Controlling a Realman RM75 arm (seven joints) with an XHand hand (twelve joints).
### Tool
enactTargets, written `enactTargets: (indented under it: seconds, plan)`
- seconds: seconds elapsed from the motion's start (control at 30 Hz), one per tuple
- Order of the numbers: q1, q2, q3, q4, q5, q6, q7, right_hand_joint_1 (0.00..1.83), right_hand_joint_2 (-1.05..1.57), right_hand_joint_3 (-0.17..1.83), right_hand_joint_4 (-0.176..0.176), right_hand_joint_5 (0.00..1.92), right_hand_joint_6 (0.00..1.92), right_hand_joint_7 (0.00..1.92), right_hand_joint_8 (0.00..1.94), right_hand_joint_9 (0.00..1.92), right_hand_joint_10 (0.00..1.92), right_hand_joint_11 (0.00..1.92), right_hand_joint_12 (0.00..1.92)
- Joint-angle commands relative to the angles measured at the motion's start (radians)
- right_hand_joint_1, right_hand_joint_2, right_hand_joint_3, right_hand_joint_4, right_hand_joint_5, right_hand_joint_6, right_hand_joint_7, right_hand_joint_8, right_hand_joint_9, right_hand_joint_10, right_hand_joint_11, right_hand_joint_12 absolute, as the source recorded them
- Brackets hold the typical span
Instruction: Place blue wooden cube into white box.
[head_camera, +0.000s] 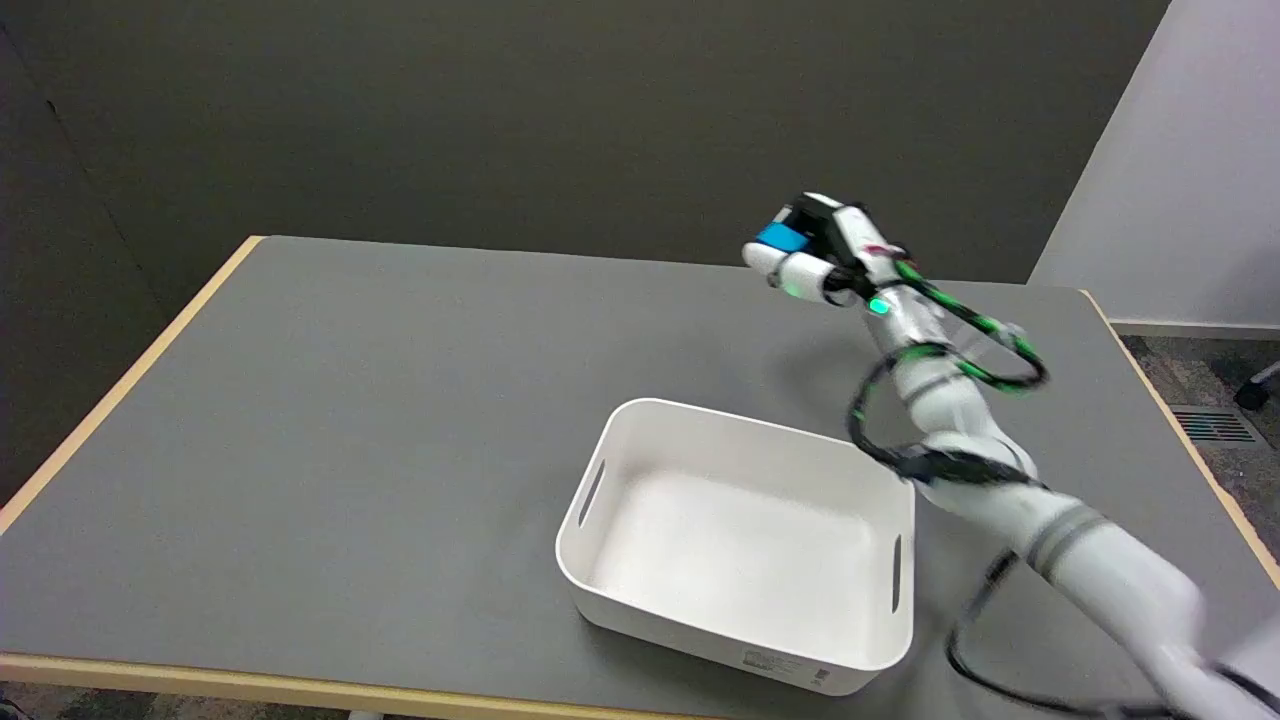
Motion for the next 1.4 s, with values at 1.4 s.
enactTargets:
  seconds: [1.4]
  plan:
    - [-0.901,0.014,-0.112,-0.553,-0.416,0.5,0.3,1.2,0.95,0.65,-0.176,0.72,1.52,0.77,1.55,0.99,1.92,0.75,1.92]
